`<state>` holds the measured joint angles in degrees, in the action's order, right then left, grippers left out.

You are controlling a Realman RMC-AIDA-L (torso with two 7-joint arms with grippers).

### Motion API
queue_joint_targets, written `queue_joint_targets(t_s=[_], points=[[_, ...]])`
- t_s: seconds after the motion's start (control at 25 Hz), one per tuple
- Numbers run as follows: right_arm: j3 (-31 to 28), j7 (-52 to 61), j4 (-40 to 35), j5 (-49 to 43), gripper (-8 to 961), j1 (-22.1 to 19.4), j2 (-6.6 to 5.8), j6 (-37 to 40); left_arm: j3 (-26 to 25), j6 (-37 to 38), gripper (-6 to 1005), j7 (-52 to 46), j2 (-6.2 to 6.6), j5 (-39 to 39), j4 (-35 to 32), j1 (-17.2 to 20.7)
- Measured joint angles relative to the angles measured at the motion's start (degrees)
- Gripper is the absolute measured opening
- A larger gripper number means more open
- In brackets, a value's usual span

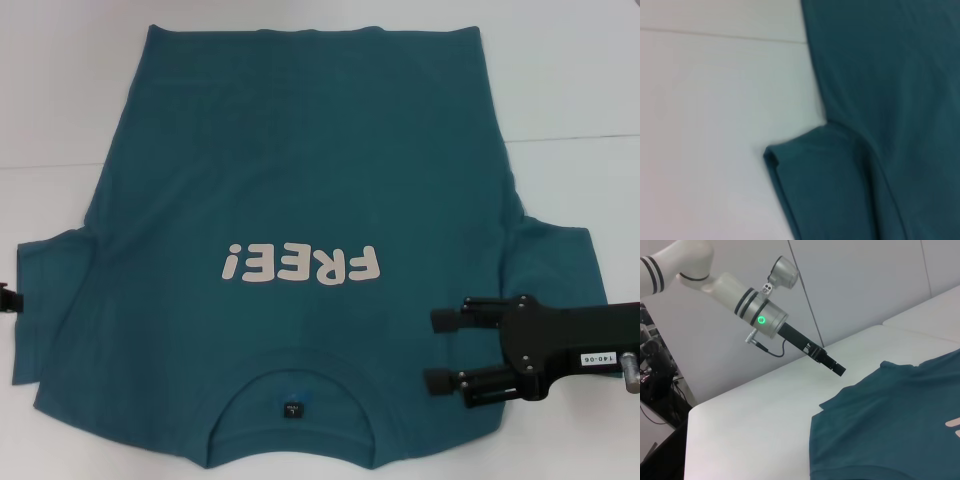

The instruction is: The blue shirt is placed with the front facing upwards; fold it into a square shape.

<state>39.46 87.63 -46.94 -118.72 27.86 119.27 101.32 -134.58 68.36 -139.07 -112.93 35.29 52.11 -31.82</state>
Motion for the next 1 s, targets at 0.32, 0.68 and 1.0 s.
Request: queue_joint_targets(t_s=[0.32,0.68,1.0], points=[[0.0,-0.1,0.0,-0.2,923,0.0,-0.01,0.0,-0.8,-1.5,151,-4.7,-0.28,-1.4,-1.6,-0.7],[0.1,0.0,0.0,-0.3,923,0.0,0.07,0.1,-1.3,-5.8,451,-4.5,0.10,-1.4,-5.7,-2.0],[0.1,0.0,0.0,-0.3,922,0.2,0.08,0.1,-1.2,-8.3,764,-4.3,0.44,-1.5,-9.4,-2.6]])
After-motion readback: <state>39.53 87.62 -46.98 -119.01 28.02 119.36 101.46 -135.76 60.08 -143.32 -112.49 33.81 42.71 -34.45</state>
